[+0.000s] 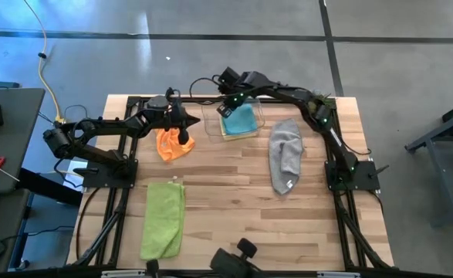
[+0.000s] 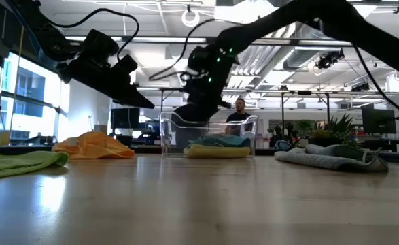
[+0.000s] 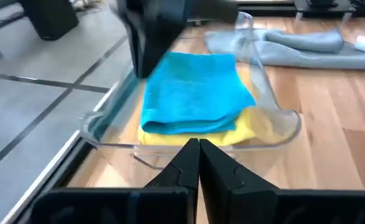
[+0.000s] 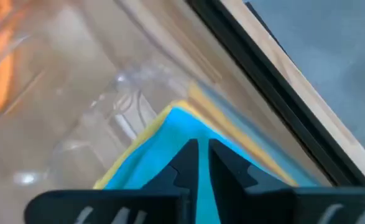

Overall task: Fold microfiber towels
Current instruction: Stack the blue towel on top of the yellow towel in the transparent bin, then adjust the transparent bin

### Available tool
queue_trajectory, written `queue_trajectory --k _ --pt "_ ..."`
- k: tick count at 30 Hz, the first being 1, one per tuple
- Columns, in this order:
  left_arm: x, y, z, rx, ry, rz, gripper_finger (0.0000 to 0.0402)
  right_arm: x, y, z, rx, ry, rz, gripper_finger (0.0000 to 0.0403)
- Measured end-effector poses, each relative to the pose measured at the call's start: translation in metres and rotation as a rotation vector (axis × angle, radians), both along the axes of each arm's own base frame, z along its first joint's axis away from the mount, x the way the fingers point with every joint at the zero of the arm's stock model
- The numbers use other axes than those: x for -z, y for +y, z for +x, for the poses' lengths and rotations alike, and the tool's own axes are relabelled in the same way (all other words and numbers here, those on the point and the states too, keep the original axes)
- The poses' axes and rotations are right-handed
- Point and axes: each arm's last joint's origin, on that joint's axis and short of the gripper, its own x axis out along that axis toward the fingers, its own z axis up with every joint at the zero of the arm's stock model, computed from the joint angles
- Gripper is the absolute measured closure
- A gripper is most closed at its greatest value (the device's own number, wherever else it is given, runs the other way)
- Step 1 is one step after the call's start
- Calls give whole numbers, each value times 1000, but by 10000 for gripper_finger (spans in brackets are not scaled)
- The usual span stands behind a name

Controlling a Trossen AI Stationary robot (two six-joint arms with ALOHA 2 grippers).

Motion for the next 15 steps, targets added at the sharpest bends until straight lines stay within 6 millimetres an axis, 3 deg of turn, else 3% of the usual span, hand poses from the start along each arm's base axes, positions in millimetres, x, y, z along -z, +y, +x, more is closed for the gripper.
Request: queue_trajectory --k 6,11,15 --pt "6 -20 13 206 33 -46 401 -53 16 -37 -96 116 -21 371" --pt "9 -46 30 322 69 -62 401 -71 10 -64 -73 212 -54 398" --pt "12 -58 42 269 94 -45 401 -76 0 -76 -53 218 -57 401"
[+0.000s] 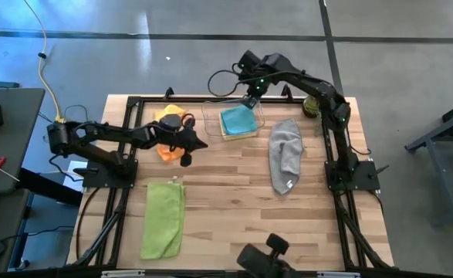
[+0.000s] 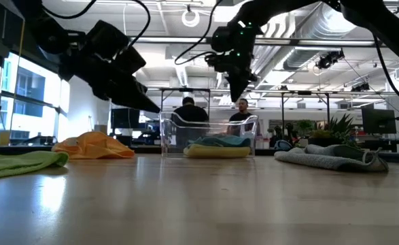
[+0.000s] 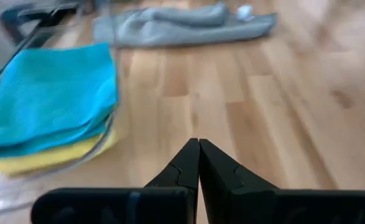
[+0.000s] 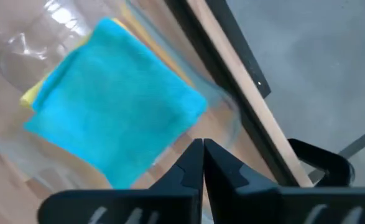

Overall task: Fold microfiber towels
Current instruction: Adjust the transparent bin

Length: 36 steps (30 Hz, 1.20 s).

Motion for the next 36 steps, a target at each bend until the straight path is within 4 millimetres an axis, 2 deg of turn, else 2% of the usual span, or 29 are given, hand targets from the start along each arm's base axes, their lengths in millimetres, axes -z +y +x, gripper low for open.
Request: queue_trajectory --k 5,11,14,17,22,31,33,36 --pt "11 2 10 -93 -3 -7 402 -2 -11 -6 13 -22 -17 402" --pt "19 12 21 -213 -4 15 402 -7 -23 1 5 -149 -91 403" --pt "18 19 23 -309 11 61 402 1 -29 7 -9 -242 -139 403" --pt "15 27 19 -403 13 98 402 18 -31 5 -8 -309 -168 403" --pt "12 43 10 -453 -30 74 402 21 -12 -22 2 -401 -211 403" --pt "7 53 2 -426 -70 48 402 50 53 -85 101 -329 -175 403" --pt "3 51 2 -397 -87 41 402 61 60 -96 168 -316 -187 403" --pt "-1 45 3 -339 -90 15 401 80 60 -106 239 -329 -178 403"
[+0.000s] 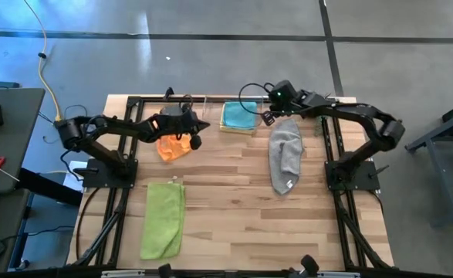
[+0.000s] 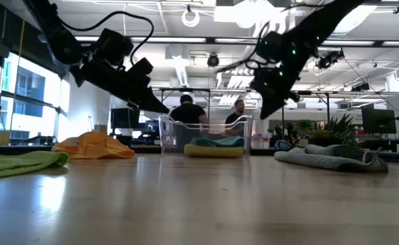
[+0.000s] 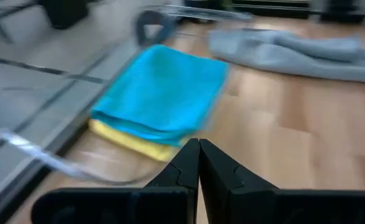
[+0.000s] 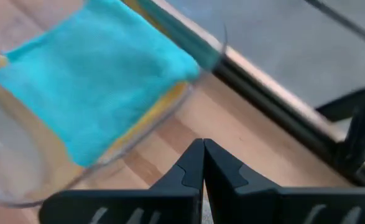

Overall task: Fold microfiber towels
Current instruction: Adjust the transparent bin, then fold the gray towel on the table

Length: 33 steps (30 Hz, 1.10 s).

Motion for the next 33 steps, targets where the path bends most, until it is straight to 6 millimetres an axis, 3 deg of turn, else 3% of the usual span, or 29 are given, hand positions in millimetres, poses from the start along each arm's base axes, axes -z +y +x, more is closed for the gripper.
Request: queue_trajectory --k 4,15,19,22,25,28,33 --pt "-1 -11 1 57 36 -36 401 22 -9 -1 41 -41 19 403" --pt "0 -25 6 99 75 -60 401 38 -48 7 -4 -170 -58 403" --pt "0 -22 5 53 75 -49 401 32 -57 5 -9 -205 -127 403" --pt "1 -22 3 59 38 -49 401 15 -56 -2 -25 -214 -181 403" --pt "4 -26 0 99 -21 -79 402 -8 -41 -13 -65 -174 -194 403" --pt "7 -33 0 138 -60 -100 401 -22 -9 -17 -152 -90 -167 403" --pt "9 -53 5 220 -106 -74 401 -13 63 -20 -320 6 -115 403"
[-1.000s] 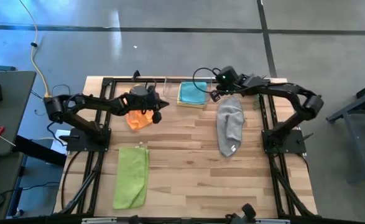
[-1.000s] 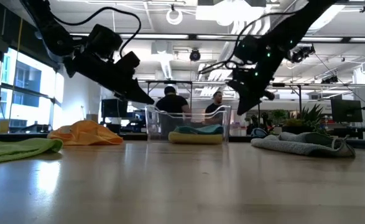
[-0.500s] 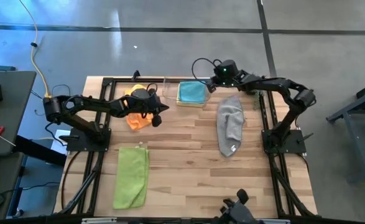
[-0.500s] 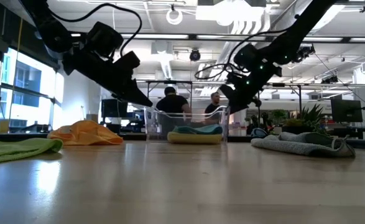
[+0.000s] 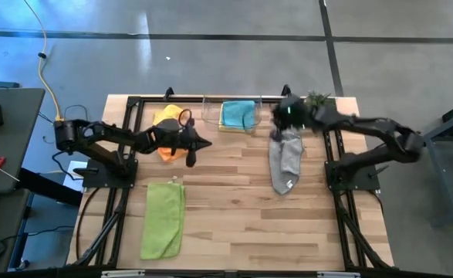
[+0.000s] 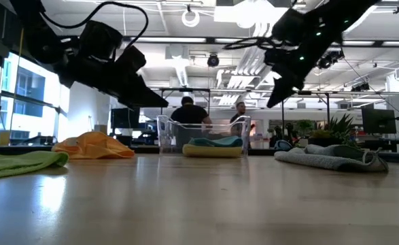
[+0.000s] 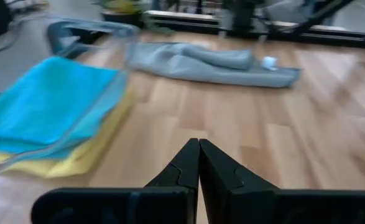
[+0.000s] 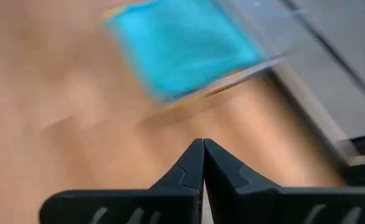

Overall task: Fold microfiber towels
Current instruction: Fold the gray towel on the table

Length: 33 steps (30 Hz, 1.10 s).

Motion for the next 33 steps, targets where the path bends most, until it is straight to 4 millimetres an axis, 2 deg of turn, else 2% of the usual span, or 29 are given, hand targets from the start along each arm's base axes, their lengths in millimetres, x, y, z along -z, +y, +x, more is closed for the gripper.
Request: queue_trajectory --k 4,8,12,15,18,23,28,33 --pt "0 -21 9 89 -2 3 401 14 58 -10 -114 11 84 403" --pt "0 -45 18 168 -1 13 401 21 110 -27 -169 129 144 403" --pt "0 -65 23 169 6 26 401 24 149 -40 -201 237 215 391" --pt "0 -78 25 173 5 0 401 33 170 -47 -212 310 242 358" --pt "0 -90 27 152 8 8 401 40 179 -49 -190 350 178 314" --pt "0 -110 27 135 8 16 401 50 177 -42 -142 391 108 263" --pt "0 -126 27 134 6 16 400 70 167 -34 -124 399 100 264" --pt "-1 -139 26 132 1 8 401 83 158 -35 -83 443 110 299"
